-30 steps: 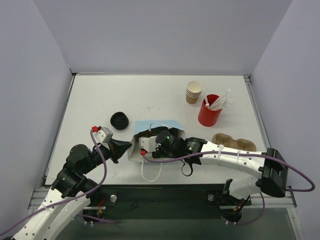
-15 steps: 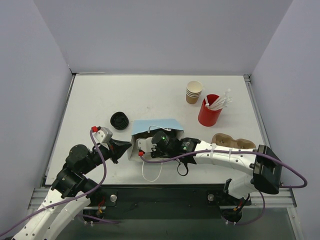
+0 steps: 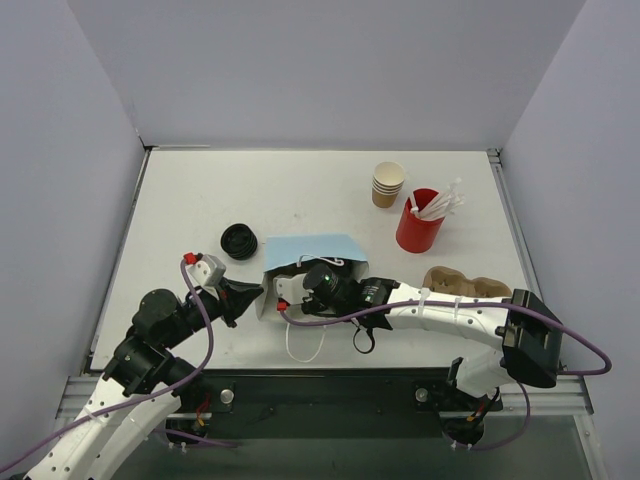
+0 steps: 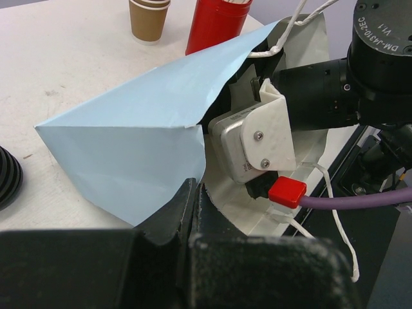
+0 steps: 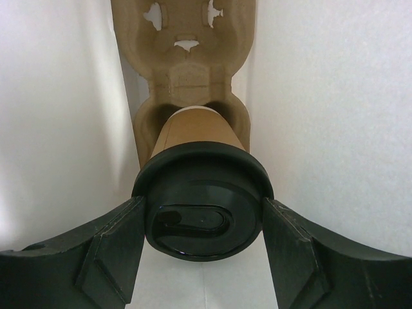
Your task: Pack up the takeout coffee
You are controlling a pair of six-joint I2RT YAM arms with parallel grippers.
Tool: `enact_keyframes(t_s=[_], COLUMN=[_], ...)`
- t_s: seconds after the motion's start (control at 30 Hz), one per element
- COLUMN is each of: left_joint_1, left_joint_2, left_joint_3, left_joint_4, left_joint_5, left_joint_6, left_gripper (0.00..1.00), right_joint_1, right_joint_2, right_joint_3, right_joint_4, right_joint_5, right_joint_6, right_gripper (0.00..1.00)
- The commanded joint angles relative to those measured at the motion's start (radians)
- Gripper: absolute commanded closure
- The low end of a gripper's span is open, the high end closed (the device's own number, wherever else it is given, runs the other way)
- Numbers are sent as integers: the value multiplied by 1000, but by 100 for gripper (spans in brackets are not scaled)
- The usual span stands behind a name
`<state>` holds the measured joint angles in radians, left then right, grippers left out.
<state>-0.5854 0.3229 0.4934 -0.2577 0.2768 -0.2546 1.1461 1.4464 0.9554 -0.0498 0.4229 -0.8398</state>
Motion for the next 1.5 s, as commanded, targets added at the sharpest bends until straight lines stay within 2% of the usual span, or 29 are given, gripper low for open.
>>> enact_keyframes(t_s=[0.0,0.3,0.8,1.23,1.47], left_joint_1=[4,4,4,4,4], left_joint_2=[4,5,-2,4,10], left_joint_3=[2,2,-3,-3,-10], left_joint_4=[46,48,44,44,78], left_joint_5=[15,19,18,13,-1], left_joint_6=[-8,-12,-44,-48,-103], left_gripper=[100,100,100,100,100], right_joint_1=[-2,-3,-20,-55,-57], right_joint_2=[-29,-6,78,86,75], right_joint_3=[-15,-15,-52,-72,-79], right_joint_4=[-8,17,232,248,248], right_joint_5=[93,82,114,129,116], right_joint_6=[-8,10,91,163,169], right_gripper=[49,49,49,47,36])
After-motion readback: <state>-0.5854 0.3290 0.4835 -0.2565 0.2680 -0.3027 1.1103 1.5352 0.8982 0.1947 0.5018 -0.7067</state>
